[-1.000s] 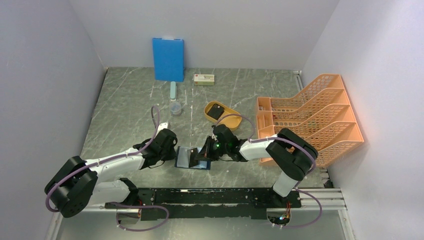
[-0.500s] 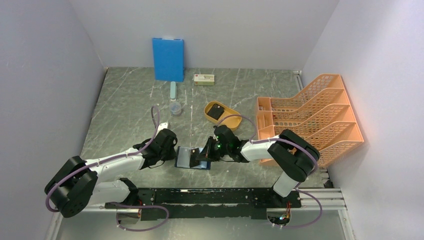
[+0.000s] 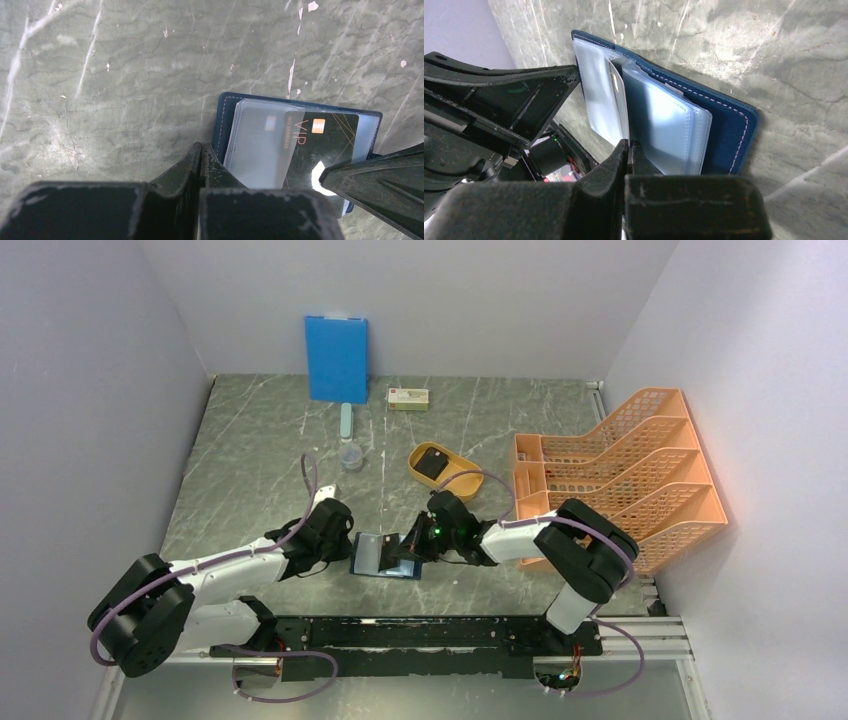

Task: Put the credit cards into the card holder
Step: Insert the credit card into the card holder.

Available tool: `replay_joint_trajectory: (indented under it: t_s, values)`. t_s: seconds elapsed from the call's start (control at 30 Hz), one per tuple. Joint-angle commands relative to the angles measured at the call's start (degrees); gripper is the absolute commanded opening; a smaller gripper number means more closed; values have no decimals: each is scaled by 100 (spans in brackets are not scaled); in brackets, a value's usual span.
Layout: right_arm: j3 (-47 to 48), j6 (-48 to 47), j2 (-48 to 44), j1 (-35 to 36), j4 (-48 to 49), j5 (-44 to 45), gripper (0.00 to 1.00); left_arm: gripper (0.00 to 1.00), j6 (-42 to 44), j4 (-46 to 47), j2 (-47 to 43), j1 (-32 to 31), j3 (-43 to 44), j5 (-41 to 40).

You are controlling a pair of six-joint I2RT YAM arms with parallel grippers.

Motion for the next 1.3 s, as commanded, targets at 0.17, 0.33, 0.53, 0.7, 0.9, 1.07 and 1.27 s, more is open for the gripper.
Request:
replay_joint_trajectory:
  t_s: [0.17, 0.33, 0.53, 0.7, 0.9, 1.07, 1.27]
  values:
    - [-71, 232, 383, 244, -12, 384, 0, 5, 0, -148, 184, 13, -298, 463]
    - [-212, 531, 388, 376, 330, 513, 0, 5, -20, -135, 133, 8, -362, 473]
    - [-408, 945, 342, 528, 723, 794, 0, 5, -18, -118, 79, 8, -434, 495]
    - [-296, 1031, 531, 610, 906, 743, 0, 5, -17, -92, 75, 8, -458, 521]
    - [-136, 996, 689, 691, 911, 688, 0, 5, -19, -58, 81, 8, -482, 563]
    - [-196, 1011, 630, 701, 1069, 709, 0, 5, -35, -66, 87, 9, -501, 583]
    - [-352, 948, 241, 718, 1003, 802, 37, 5, -31, -182, 3, 10, -464, 482]
